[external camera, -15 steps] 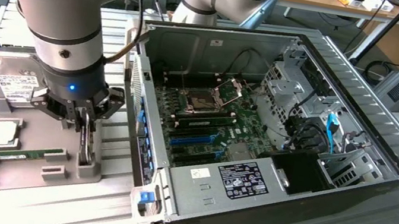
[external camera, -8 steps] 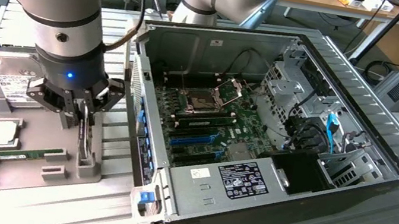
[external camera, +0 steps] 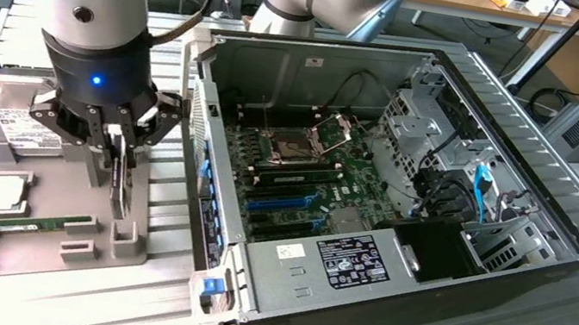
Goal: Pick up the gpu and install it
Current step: 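Pick up the gpu and move the gpu toward the slot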
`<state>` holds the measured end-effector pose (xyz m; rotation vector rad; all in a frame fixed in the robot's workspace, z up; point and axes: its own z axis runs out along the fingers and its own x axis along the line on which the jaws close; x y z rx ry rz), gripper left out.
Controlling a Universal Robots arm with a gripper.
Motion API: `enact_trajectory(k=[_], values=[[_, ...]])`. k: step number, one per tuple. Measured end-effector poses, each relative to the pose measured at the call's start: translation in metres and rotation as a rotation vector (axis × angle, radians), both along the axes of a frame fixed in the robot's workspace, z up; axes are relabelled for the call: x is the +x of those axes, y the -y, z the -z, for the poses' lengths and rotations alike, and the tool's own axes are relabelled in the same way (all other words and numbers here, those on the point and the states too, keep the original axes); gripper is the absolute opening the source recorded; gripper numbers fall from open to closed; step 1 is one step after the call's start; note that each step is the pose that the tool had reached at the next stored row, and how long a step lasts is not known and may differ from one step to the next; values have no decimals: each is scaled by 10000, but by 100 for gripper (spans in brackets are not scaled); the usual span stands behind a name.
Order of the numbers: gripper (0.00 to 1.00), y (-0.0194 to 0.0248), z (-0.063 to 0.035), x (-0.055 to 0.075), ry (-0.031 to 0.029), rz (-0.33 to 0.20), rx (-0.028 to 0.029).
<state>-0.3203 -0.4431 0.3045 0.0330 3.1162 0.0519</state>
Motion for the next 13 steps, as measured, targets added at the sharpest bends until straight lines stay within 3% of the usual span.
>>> enact_trajectory(k=[9,13], values=[[27,0,-232,0,0,0,-88],[27,0,-382,0,0,1,-146]])
